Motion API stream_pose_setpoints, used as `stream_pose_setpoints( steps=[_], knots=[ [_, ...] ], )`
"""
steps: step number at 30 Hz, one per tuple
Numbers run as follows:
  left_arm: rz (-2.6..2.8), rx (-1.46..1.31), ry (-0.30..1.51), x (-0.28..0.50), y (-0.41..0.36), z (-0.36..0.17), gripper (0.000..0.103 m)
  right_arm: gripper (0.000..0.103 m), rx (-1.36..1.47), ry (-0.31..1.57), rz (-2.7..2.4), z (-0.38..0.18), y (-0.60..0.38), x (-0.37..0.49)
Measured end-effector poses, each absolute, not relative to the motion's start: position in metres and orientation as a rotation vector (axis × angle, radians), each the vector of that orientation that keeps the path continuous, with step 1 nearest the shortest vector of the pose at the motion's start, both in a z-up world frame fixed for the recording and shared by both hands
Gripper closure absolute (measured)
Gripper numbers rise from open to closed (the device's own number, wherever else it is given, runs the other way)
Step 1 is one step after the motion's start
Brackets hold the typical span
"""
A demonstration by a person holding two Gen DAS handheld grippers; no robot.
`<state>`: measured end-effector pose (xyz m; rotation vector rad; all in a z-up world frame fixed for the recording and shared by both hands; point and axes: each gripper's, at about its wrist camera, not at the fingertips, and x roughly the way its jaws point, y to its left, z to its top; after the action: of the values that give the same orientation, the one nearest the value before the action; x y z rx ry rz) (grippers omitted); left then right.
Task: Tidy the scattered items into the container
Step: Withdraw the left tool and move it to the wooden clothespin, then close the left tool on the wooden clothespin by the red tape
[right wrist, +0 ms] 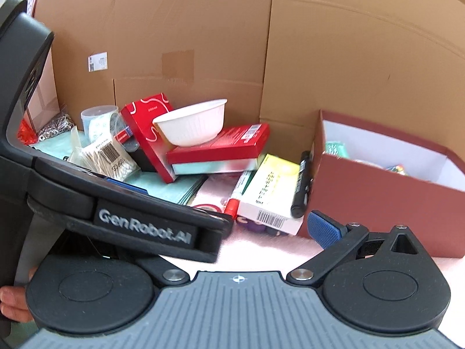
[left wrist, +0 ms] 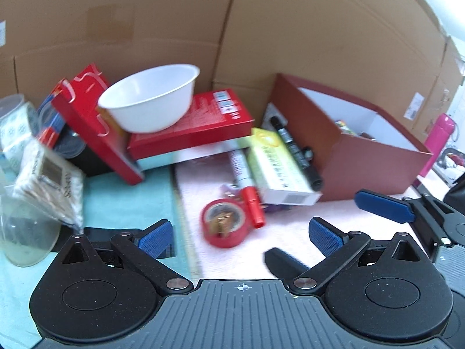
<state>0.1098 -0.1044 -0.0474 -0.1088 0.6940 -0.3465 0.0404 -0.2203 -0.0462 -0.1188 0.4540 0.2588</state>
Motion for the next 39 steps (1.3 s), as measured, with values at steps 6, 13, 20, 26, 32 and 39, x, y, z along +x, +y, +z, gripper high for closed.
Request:
stream_pose_setpoints(
  steps=[6,13,20,26,32,39],
  knots=[
    [-0.353,-0.112,0.704,0.115,-0.091,-0.052,0.004,0.002,-0.071,0.498,0.267,-0.054,-0.217,0.05],
    [-0.401,-0.061,0.738,0.126,-0.097,-0.056,0.028,0.02,-0.065,0.568,0.289,-0.067,-0.207,0.058],
    [-0.424,-0.038,0.752,0.139,-0.103,-0.055,0.073,0.046,-0.079,0.57,0.312,-0.065,-0.199,0.065],
    [-0.452,-0.073,0.754,0.133,-0.092,-0.05,0.096,0.059,-0.111,0.582,0.336,-0.066,-0.193,0.064],
    [-0.431,-0.035,0.737,0.116,-0.079,-0.045,0.096,0.059,-0.113,0.584,0.342,-0.065,-0.193,0.064],
    [-0.361,-0.105,0.775,0.128,-0.059,-0.057,0.095,0.061,-0.15,0.603,0.379,-0.065,-0.185,0.065]
  ],
)
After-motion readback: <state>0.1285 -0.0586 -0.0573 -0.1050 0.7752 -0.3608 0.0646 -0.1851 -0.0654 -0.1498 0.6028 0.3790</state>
